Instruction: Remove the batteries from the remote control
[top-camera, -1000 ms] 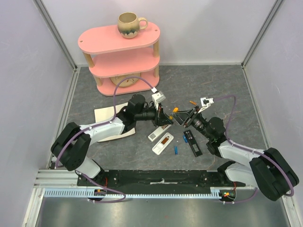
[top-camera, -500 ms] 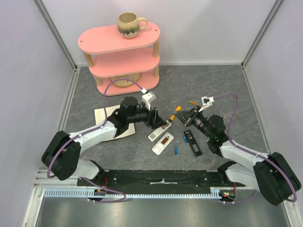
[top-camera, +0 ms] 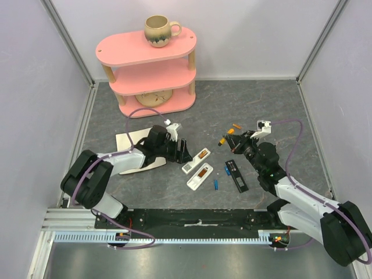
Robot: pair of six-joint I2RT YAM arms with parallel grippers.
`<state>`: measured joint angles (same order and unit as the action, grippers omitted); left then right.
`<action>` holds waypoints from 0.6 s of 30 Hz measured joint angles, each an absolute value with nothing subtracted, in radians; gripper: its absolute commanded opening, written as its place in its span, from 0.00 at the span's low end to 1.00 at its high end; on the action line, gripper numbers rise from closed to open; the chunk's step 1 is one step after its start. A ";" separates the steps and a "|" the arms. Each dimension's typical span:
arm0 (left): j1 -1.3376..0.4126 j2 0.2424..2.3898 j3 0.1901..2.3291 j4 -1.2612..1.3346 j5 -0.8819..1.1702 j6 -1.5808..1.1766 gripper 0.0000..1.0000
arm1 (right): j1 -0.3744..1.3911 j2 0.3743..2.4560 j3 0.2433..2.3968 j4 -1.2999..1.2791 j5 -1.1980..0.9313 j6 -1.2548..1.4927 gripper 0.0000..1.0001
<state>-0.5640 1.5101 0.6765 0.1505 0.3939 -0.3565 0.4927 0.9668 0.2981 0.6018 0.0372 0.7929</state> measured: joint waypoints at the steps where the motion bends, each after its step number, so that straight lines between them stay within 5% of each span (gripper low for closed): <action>1: -0.564 1.520 0.668 0.152 0.396 -0.361 0.78 | 0.493 0.970 0.298 0.602 0.039 0.792 0.00; 18: -0.679 1.572 0.544 0.372 0.492 -0.532 0.72 | 0.493 1.162 0.365 0.574 0.049 0.791 0.00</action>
